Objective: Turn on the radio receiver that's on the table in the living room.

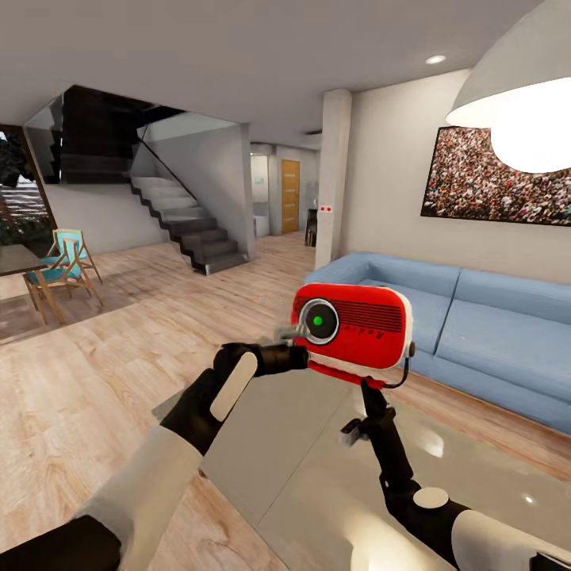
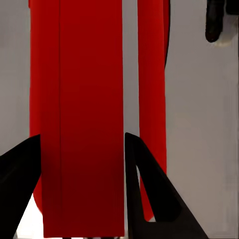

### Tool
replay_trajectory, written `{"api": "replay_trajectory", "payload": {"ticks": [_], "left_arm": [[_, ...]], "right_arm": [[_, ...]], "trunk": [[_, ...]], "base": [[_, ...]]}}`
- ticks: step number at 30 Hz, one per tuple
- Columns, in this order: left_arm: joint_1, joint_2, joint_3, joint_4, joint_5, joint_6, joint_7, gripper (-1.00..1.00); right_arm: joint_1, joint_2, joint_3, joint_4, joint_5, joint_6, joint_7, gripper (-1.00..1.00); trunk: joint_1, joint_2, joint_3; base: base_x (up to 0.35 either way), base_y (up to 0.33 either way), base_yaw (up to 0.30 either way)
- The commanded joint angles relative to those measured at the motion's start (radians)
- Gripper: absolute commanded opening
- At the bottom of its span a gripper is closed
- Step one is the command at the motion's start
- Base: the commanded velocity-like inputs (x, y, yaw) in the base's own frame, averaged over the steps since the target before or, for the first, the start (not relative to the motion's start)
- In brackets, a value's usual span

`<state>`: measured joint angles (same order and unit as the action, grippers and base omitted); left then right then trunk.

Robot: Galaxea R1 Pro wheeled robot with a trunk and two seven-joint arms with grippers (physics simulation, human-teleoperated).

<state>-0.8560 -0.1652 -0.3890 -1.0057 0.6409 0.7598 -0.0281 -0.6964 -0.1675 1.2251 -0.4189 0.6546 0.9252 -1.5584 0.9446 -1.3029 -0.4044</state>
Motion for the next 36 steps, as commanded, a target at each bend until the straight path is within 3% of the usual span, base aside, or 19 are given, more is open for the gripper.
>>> {"api": "replay_trajectory", "payload": {"ticks": [1, 3, 4, 6, 7, 10, 14, 15, 18, 23, 26, 29, 32, 33, 36], "left_arm": [[0.005, 0.034, -0.001, 0.036, -0.004, -0.002, 0.007, -1.00], [0.030, 0.112, -0.003, 0.097, -0.010, -0.012, 0.013, -1.00], [0.062, 0.170, -0.003, 0.131, -0.013, -0.037, 0.015, -1.00], [0.115, 0.242, -0.003, 0.169, -0.014, -0.087, 0.016, -1.00], [0.156, 0.290, -0.004, 0.207, -0.015, -0.126, 0.017, -1.00], [0.219, 0.351, -0.004, 0.355, -0.016, -0.232, 0.016, -1.00], [0.242, 0.362, -0.004, 0.692, -0.013, -0.500, 0.008, -1.00], [0.245, 0.363, -0.004, 0.798, -0.012, -0.597, 0.005, -1.00], [0.246, 0.363, -0.004, 0.942, -0.013, -0.718, 0.005, -1.00], [0.247, 0.365, -0.004, 1.046, -0.015, -0.763, 0.007, -1.00], [0.247, 0.368, -0.004, 1.061, -0.016, -0.765, 0.011, -1.00], [0.248, 0.367, -0.005, 1.067, -0.017, -0.766, 0.012, -1.00], [0.248, 0.363, -0.013, 1.068, -0.023, -0.765, 0.013, -1.00], [0.249, 0.361, -0.017, 1.068, -0.033, -0.765, 0.013, -1.00], [0.249, 0.358, -0.021, 1.068, -0.047, -0.763, 0.013, -1.00]], "right_arm": [[0.000, 0.000, 0.011, -0.001, 0.013, 0.000, -0.012, -1.00], [0.000, 0.000, 0.011, -0.001, 0.013, 0.000, -0.012, -1.00], [0.000, 0.000, 0.011, -0.001, 0.013, 0.000, -0.012, -1.00], [0.000, 0.000, 0.011, -0.001, 0.013, 0.000, -0.012, -1.00], [0.000, 0.000, 0.011, -0.001, 0.013, 0.000, -0.012, -1.00], [0.000, 0.000, 0.010, -0.001, 0.012, -0.001, -0.012, -1.00], [0.000, 0.000, 0.010, -0.001, 0.010, -0.002, -0.012, -1.00], [0.000, 0.000, 0.010, -0.001, 0.010, -0.002, -0.012, -1.00], [0.000, 0.000, 0.010, -0.001, 0.010, -0.002, -0.012, -1.00], [0.000, 0.000, 0.009, -0.002, 0.007, -0.032, -0.012, -1.00], [0.000, 0.000, -0.009, -0.004, -0.042, -0.114, -0.012, -1.00], [0.000, 0.001, -0.079, -0.010, -0.132, -0.242, -0.012, -1.00], [0.000, 0.001, -0.135, -0.019, -0.163, -0.370, -0.002, -1.00], [0.000, 0.002, -0.180, -0.033, -0.171, -0.453, 0.056, -1.00], [0.000, 0.001, -0.305, -0.100, -0.177, -0.570, 0.222, -1.00]], "trunk": [[0.000, 0.000, 0.000], [0.000, 0.000, 0.000], [0.000, 0.000, 0.000], [0.000, 0.000, 0.000], [0.000, 0.000, 0.000], [0.000, 0.000, 0.000], [0.000, 0.000, 0.000], [0.000, 0.000, 0.000], [0.000, 0.000, 0.000], [0.000, 0.000, 0.000], [0.000, 0.000, 0.000], [0.000, 0.000, 0.000], [0.000, 0.000, 0.000], [0.000, 0.000, 0.000], [0.000, 0.000, 0.000]], "base": [[0.000, 0.000, 0.000], [0.000, 0.000, 0.000], [0.000, 0.000, 0.000], [0.000, 0.000, 0.000], [0.000, 0.000, 0.000], [0.000, 0.000, 0.000], [0.000, 0.000, 0.000], [0.000, 0.000, 0.000], [0.000, 0.000, 0.000], [0.000, 0.000, 0.000], [0.000, 0.000, 0.000], [0.000, 0.000, 0.000], [0.000, 0.000, 0.000], [0.000, 0.000, 0.000], [0.000, 0.000, 0.000]]}}
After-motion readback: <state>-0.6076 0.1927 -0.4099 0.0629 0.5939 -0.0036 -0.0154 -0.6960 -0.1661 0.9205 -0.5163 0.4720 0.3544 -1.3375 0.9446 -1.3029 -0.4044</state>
